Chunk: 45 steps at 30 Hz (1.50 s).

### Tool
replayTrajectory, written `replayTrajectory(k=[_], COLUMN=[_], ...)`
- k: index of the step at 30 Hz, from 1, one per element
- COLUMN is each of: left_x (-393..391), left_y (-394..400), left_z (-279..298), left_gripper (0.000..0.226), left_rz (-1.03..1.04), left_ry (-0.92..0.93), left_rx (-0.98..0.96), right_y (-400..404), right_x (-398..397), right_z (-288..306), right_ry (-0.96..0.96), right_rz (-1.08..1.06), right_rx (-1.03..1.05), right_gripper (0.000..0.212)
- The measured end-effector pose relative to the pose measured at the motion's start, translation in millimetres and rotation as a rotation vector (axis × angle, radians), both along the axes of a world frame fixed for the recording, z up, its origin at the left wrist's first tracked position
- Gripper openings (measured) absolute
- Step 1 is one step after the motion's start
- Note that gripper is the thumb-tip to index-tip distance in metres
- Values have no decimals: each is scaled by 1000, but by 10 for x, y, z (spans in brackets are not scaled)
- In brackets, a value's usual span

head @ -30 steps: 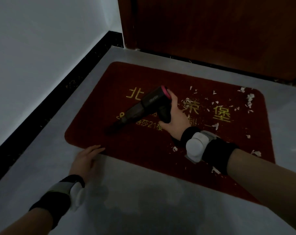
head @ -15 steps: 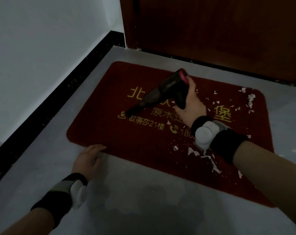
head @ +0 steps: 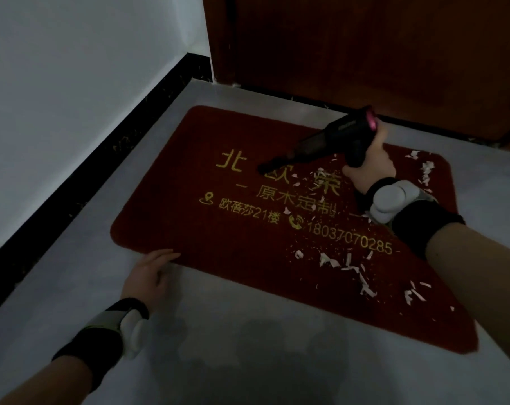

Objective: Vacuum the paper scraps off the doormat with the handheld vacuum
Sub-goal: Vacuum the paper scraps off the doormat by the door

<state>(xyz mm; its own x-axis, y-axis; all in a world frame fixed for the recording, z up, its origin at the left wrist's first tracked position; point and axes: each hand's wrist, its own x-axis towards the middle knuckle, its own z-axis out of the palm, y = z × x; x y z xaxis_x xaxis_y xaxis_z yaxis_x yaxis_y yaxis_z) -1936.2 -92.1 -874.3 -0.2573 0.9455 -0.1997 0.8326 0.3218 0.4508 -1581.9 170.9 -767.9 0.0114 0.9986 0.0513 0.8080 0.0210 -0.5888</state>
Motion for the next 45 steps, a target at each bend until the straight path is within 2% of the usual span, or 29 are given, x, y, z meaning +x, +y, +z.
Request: replayTrajectory(k=[6, 10, 14, 21, 26, 31, 35, 41, 45], left_x=[60, 79, 74, 59, 69, 111, 243, 380, 349], left_y=[47, 83, 73, 49, 56, 116, 204, 251, 231], left_z=[-31, -35, -52, -21, -36, -55, -34, 9, -12], left_gripper=[52, 54, 51, 52, 50, 44, 53, 55, 53], left_rz=[1, -10, -24, -37, -38, -40, -59, -122, -141], left_ry=[48, 51, 53, 17, 43, 22, 24, 12, 20], left_rx=[12, 17, 24, 25, 11, 55, 43, 30, 25], right_y=[-174, -392, -337, -43, -4, -30, 3, -108, -124], right_x=[77, 32, 93, 352, 513, 655, 821, 884, 864], right_z=[85, 76, 175, 259, 298, 340, 359, 240, 191], right_ry=[29, 38, -18, -108, -189, -121, -62, -38, 6], right_rz=[538, 693, 631, 78, -101, -26, 127, 401, 413], right_rx=[-238, -265, -204, 32, 86, 81, -64, -287, -303], right_gripper=[100, 96, 96, 93, 95, 92, 95, 97, 97])
